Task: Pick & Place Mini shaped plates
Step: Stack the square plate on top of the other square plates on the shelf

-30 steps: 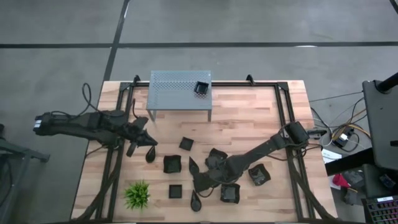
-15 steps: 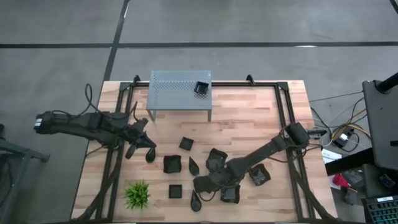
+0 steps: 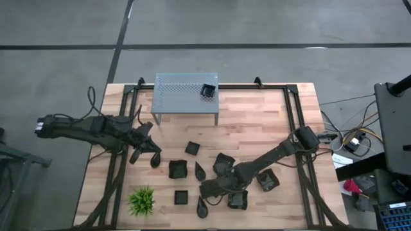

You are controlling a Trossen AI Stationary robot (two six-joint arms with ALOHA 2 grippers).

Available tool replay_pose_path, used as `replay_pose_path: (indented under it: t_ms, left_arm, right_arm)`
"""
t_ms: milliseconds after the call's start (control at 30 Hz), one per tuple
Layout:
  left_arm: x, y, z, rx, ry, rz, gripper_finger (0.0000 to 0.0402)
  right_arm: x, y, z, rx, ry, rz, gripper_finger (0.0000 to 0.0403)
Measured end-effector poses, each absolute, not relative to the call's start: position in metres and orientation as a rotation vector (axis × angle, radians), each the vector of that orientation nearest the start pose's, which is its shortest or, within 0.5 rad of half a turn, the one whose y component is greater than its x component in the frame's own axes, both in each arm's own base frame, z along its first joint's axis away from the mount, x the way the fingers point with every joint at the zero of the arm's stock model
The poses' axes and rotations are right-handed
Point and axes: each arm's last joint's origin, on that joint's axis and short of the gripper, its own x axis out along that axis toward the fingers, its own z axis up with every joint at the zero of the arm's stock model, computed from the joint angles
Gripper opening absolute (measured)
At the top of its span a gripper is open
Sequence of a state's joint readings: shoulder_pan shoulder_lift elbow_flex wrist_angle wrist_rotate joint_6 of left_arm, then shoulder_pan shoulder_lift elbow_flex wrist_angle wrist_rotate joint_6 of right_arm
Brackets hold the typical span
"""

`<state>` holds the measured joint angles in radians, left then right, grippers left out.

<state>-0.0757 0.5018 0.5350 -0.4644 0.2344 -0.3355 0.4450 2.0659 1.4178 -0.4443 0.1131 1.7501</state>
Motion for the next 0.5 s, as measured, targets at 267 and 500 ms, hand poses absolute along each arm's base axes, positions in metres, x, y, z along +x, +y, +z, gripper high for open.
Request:
replay_pose_path:
  t_ms: [267, 500]
  left_arm:
    - [0.118, -0.015, 0.258, -0.366, 0.479, -0.216, 0.0]
    - [0.118, -0.015, 0.258, -0.376, 0.482, -0.211, 0.0]
  right_arm:
    - [0.387, 0.183, 0.133, 1.282, 0.991, -0.641, 0.0085]
    - [0.39, 0.184, 0.135, 1.289, 0.945, -0.641, 0.0079]
